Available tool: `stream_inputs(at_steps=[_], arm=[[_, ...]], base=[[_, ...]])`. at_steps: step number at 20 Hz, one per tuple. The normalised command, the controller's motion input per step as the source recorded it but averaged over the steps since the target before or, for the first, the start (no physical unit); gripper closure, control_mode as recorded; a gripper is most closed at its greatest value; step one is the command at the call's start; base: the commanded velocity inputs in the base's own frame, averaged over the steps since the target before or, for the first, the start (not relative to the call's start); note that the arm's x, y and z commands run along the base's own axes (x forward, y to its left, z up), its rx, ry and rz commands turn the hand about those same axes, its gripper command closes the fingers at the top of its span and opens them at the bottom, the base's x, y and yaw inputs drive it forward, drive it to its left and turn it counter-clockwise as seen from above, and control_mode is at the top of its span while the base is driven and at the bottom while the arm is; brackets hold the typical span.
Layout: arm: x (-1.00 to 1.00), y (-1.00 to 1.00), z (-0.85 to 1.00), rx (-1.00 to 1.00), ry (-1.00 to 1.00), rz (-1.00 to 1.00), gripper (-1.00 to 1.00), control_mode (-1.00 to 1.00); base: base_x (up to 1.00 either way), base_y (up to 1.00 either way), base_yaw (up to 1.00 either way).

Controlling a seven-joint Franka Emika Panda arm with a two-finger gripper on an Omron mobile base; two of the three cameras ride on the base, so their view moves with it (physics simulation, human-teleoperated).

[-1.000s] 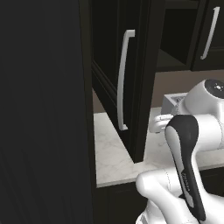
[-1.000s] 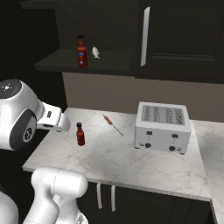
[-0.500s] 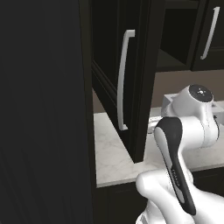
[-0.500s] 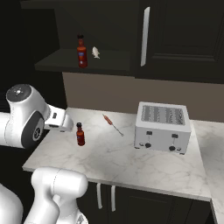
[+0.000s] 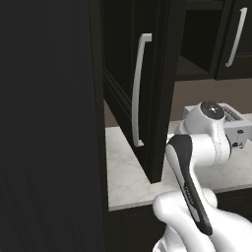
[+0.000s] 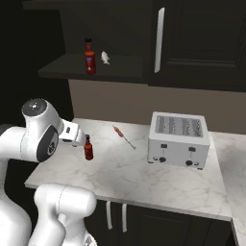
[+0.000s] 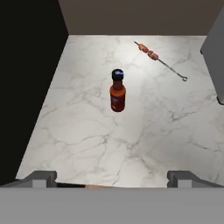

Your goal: Pick the condiment bottle and condiment bottle from the counter and place them in the cabinet.

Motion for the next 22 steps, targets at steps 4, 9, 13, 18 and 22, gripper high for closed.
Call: stream_inputs(at_steps=[4, 9, 13, 18, 22], arm=[[0.38, 0.0, -0.25, 0.0, 0.0, 0.0, -1.0, -1.0], [0.35, 0.0, -0.21, 0.0, 0.0, 0.0, -1.0, -1.0], [0.21, 0.0, -0.19, 0.0, 0.02, 0.0, -1.0, -1.0], [0.23, 0.01, -0.22, 0.0, 0.04, 0.0, -1.0, -1.0], [0.25, 0.05, -0.15, 0.0, 0.01, 0.0, -1.0, -1.0]], base=[[0.0, 0.0, 0.0], [0.0, 0.0, 0.0], [0.0, 0.0, 0.0], [0.0, 0.0, 0.0], [0.0, 0.0, 0.0]])
